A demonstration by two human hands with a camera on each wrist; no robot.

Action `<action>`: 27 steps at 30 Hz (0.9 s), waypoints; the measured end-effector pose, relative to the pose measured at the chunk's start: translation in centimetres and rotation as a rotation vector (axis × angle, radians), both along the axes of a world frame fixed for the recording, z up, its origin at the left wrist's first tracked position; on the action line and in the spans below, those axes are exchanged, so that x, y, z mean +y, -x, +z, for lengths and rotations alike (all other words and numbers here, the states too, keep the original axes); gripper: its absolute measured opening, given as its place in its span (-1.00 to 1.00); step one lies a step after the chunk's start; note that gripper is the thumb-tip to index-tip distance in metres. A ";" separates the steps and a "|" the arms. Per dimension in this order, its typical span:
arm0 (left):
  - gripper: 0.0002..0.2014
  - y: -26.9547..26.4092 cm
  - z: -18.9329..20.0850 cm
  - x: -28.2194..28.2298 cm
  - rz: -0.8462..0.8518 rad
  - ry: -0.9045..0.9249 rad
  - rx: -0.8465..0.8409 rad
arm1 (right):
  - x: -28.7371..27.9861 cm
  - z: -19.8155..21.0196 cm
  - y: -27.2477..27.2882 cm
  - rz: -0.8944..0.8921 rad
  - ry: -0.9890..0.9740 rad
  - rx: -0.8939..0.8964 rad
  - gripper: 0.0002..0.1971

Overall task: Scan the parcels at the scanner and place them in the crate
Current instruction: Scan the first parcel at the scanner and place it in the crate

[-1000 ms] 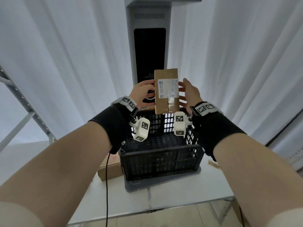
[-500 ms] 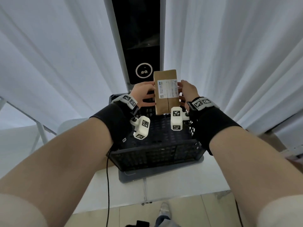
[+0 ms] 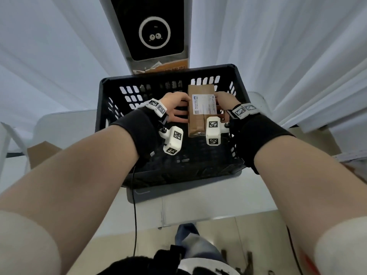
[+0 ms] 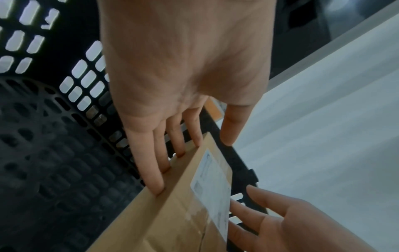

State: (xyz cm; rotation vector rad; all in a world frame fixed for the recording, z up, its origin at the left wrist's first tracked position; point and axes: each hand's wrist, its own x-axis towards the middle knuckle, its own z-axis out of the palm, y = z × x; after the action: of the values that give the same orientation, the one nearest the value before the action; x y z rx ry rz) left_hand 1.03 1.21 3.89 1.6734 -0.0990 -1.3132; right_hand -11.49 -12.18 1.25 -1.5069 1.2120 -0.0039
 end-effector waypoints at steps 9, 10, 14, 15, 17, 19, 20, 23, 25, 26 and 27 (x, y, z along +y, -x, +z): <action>-0.57 -0.8 -6.1 -2.7 -0.041 -0.107 0.129 | -1.2 -5.0 -2.1 0.185 0.007 0.206 -0.51; -0.56 -1.0 -6.8 -3.0 -0.041 -0.118 0.138 | -1.4 -5.6 -2.3 0.185 -0.003 0.217 -0.51; -0.55 -1.4 -8.7 -4.1 -0.036 -0.129 0.179 | -2.1 -7.0 -2.9 0.176 -0.008 0.261 -0.51; -0.55 -1.3 -9.0 -4.4 -0.043 -0.131 0.189 | -2.2 -7.1 -3.2 0.160 -0.003 0.270 -0.53; -0.56 -1.2 -9.6 -4.9 -0.068 -0.136 0.200 | -2.6 -7.1 -3.7 0.169 0.077 0.305 -0.57; -0.56 -1.1 -10.1 -5.5 -0.087 -0.139 0.203 | -2.8 -7.1 -3.9 0.168 0.098 0.325 -0.59; -0.55 -1.1 -10.3 -5.7 -0.094 -0.134 0.197 | -2.9 -7.1 -4.0 0.194 0.127 0.331 -0.59; -0.54 -1.1 -10.8 -6.3 -0.099 -0.128 0.195 | -3.3 -7.7 -4.2 0.210 0.177 0.348 -0.62; -0.52 -1.1 -11.3 -6.5 -0.114 -0.133 0.201 | -3.3 -8.0 -4.3 0.269 0.211 0.411 -0.61; -0.50 -1.0 -11.5 -6.6 -0.118 -0.135 0.202 | -3.4 -8.1 -4.3 0.302 0.220 0.436 -0.60; -0.49 -1.0 -11.7 -6.6 -0.121 -0.136 0.205 | -3.5 -8.3 -4.3 0.319 0.194 0.456 -0.58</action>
State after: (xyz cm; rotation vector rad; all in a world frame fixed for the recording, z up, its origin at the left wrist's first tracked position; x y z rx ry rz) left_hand 2.03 -5.42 -7.78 1.6563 0.0112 -1.6059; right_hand -7.16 -15.69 -7.07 -1.9262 1.3368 0.4692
